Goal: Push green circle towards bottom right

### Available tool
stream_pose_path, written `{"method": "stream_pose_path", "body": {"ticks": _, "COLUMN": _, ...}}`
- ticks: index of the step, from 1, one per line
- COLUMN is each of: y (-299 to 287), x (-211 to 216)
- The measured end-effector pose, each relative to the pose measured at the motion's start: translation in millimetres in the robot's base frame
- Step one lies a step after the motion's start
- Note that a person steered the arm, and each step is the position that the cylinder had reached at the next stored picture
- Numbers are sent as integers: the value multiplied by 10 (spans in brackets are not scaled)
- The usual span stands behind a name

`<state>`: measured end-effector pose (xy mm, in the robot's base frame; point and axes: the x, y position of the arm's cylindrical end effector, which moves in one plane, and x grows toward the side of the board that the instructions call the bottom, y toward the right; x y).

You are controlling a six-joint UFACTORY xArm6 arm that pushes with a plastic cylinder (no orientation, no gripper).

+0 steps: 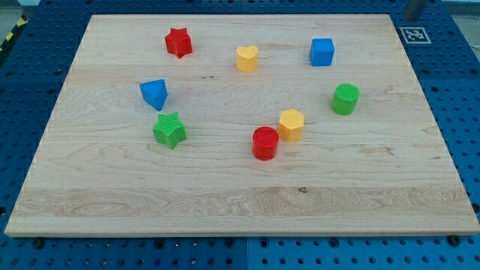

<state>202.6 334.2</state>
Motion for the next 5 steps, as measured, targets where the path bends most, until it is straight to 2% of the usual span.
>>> {"method": "stream_pose_path", "body": {"ticks": 5, "y": 3, "x": -16}}
